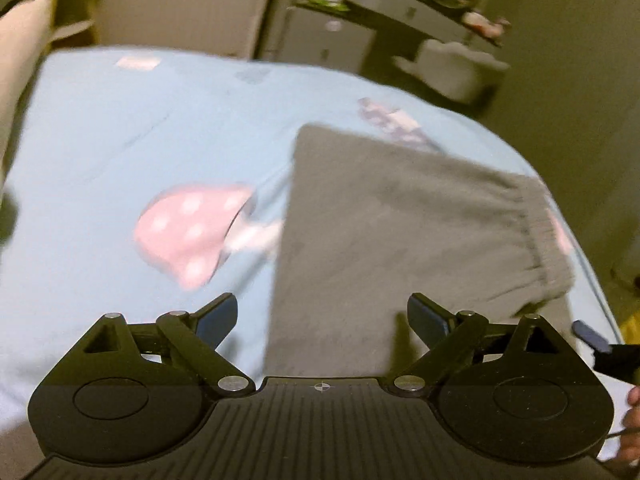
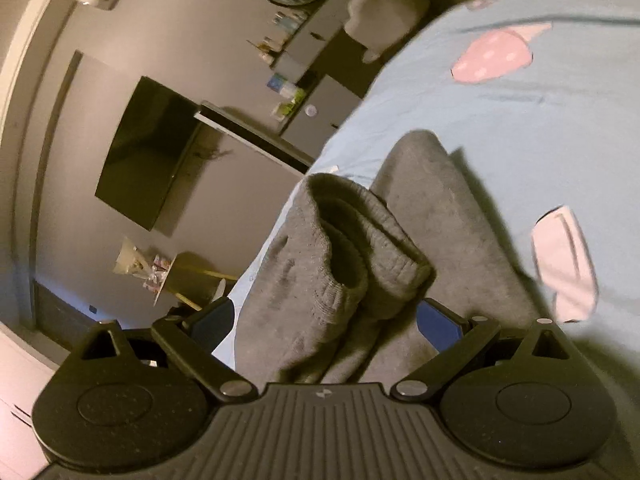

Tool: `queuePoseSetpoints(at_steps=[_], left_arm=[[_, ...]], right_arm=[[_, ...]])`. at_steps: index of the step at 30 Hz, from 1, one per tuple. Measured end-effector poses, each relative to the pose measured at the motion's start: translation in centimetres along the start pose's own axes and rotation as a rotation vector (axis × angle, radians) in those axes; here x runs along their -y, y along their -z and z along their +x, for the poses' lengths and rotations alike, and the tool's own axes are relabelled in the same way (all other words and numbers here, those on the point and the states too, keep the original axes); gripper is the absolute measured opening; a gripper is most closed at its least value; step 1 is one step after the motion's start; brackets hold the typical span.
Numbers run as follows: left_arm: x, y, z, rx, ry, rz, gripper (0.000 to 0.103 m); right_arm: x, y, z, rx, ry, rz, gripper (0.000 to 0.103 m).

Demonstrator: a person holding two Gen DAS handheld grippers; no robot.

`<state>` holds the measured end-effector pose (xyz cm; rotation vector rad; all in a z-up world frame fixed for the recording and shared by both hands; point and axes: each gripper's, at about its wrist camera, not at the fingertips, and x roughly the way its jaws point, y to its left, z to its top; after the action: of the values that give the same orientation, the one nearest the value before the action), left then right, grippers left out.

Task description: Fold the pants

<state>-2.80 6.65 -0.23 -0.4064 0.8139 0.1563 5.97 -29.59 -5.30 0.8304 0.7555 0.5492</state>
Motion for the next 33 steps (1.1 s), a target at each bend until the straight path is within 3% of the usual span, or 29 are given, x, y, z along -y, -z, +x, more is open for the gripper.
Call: queuePoseSetpoints(at_steps=[3,7,14,16,18,21,23,28,29,30,33], left_arm=[[0.0,0.8,1.0,-0.028,0.003,-0.031,0.095],[0.4,0.5,0.0,0.059,0.022,0.036,0.095],[-0.4,0.8,-0.2,0.02,0.078,0.0,0.095],[0.0,1.1,-0.3,0.01,0.112,0.035,0.095],[0.7,1.2,-0.5,0.01,0.131,0.074,0.095],[1.3,1.5,-0.9,-0.001,0.149,0.103,0.095],[1.6,1.6,-1.1,-0.002,0.153,0.117,0.096],[2.3,2.0,-0.5,-0.028,0.144,0.153,0.096],[2.5,2.1,-0.3,-0.036,0.136,0.165,0.096],[2.6,2.2,-0.1,-0.048,0.127,0.173,0.096],[2.9,2.4,0.7,-0.079,0.1,0.187,0.096]], right_arm=[[0.8,-0.5,1.8,-0.015,0.055,0.074,0.095],[1.1,-0.6,3.9,-0.025,0.108,0.093,0.095],[0.3,-0.2,7.0,-0.051,0.112,0.049,0.096],[-0.1,-0.1,7.3,-0.042,0.133,0.04,0.092],[-0.5,0.0,7.7,-0.033,0.165,0.03,0.076],[-0.6,0.3,7.5,-0.025,0.177,0.013,0.068],[-0.6,0.3,7.4,-0.026,0.17,0.014,0.069],[-0.3,0.2,8.3,-0.031,0.165,0.049,0.082],[-0.6,0.2,8.6,-0.033,0.185,0.042,0.08],[-1.2,0.2,8.9,-0.029,0.218,0.027,0.07],[-3.9,0.5,8.8,-0.003,0.272,-0.1,0.057]])
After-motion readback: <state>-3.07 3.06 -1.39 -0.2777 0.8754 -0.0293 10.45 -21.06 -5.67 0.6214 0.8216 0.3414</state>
